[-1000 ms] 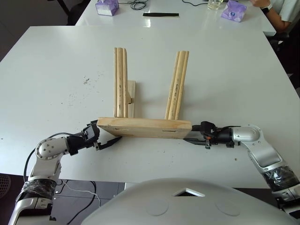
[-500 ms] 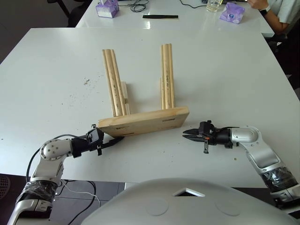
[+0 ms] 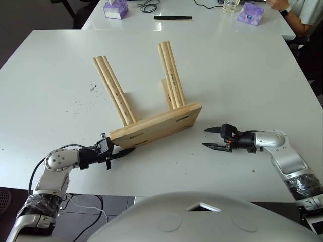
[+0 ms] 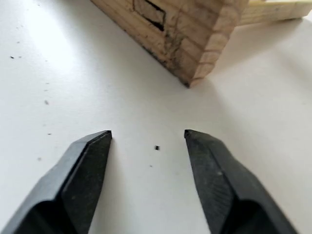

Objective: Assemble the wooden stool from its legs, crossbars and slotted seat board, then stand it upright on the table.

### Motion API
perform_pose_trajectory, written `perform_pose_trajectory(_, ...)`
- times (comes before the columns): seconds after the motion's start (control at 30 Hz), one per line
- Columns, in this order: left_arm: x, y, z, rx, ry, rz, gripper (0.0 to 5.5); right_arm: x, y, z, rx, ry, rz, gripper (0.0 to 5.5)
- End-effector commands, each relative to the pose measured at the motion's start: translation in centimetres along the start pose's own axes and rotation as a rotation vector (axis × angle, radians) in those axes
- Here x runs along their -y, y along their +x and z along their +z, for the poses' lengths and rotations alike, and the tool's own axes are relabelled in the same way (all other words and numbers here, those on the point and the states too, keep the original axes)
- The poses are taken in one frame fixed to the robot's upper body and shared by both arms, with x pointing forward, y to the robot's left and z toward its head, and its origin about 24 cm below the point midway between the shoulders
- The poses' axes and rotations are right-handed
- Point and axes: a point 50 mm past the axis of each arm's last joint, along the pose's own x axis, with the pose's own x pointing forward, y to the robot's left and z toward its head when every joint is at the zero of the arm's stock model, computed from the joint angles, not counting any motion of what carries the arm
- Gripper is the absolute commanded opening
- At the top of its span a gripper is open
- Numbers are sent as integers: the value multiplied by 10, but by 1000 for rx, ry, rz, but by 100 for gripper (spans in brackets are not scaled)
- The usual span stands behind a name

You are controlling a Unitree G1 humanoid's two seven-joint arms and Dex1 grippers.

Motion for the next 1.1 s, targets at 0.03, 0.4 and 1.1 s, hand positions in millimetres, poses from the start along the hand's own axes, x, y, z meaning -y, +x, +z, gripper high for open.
perform_pose_trajectory(0.03,12,11,23,51,20,-102,128,13,-12,-22,-94,30,-91,327)
perform_pose_trajectory(0.4,2,19,128,392,-218,-162,128,36,-46,-73,-155,239,-352,327)
perform_pose_trajectory(1.1,-17,19,215,928,-955,-33,127,46,-60,-69,-35,309,-488,327)
